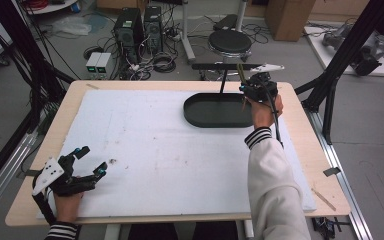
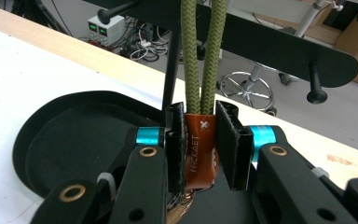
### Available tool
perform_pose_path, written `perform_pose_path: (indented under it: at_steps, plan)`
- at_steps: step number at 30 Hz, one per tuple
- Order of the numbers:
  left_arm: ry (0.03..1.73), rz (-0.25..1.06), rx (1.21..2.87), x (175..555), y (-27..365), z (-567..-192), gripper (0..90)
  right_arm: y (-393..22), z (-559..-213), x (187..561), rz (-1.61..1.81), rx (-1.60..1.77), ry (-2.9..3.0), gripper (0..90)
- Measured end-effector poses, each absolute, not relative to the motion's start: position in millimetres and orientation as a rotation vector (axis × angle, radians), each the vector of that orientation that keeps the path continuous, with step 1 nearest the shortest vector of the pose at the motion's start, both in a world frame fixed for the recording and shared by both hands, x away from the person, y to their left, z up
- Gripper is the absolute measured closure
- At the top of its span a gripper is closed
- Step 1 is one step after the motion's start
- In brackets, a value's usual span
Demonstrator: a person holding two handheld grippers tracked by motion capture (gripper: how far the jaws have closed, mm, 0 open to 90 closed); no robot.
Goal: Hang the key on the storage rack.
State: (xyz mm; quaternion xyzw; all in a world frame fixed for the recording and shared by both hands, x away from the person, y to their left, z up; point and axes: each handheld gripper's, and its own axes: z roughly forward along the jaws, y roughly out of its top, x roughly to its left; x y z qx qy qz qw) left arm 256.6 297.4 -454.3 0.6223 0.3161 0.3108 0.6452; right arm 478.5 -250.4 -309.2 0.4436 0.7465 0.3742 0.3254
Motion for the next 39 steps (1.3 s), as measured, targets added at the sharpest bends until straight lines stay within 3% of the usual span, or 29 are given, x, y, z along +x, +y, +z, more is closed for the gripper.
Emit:
perform_pose_path:
  at_steps: [39]
  plan:
    - [0.72, 0.707, 1.416, 257, 297, -454, 14.2, -243, -331, 504, 1.002, 1.212, 1.955, 74.0]
